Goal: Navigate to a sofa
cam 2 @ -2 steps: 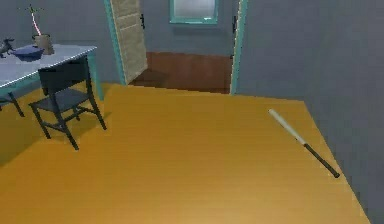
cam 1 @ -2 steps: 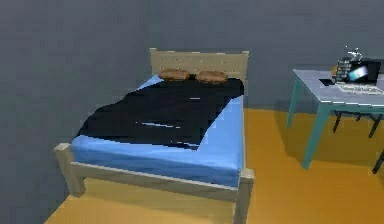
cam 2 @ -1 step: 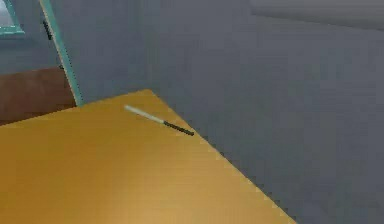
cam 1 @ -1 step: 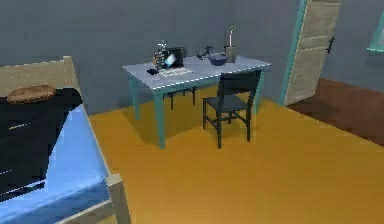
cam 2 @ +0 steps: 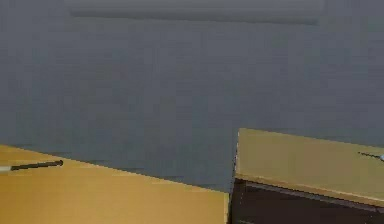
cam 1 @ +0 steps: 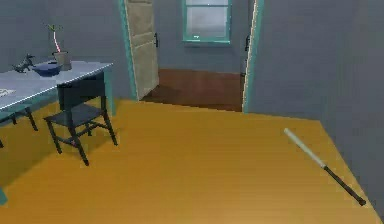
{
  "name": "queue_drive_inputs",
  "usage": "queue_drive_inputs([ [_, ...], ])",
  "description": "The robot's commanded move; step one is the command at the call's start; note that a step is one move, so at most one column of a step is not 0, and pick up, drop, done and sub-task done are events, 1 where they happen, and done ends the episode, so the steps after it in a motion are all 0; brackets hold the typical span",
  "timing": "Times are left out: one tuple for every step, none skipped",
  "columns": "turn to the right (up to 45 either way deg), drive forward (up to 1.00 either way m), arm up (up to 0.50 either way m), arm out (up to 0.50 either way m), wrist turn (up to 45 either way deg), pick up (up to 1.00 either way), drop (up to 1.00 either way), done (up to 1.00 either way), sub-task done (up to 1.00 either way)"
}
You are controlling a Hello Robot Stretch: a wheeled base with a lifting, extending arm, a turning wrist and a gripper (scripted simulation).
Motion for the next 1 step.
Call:
queue_drive_inputs([
  [0.0,1.0,0.0,0.0,0.0,0.0,0.0,0.0,0.0],
])
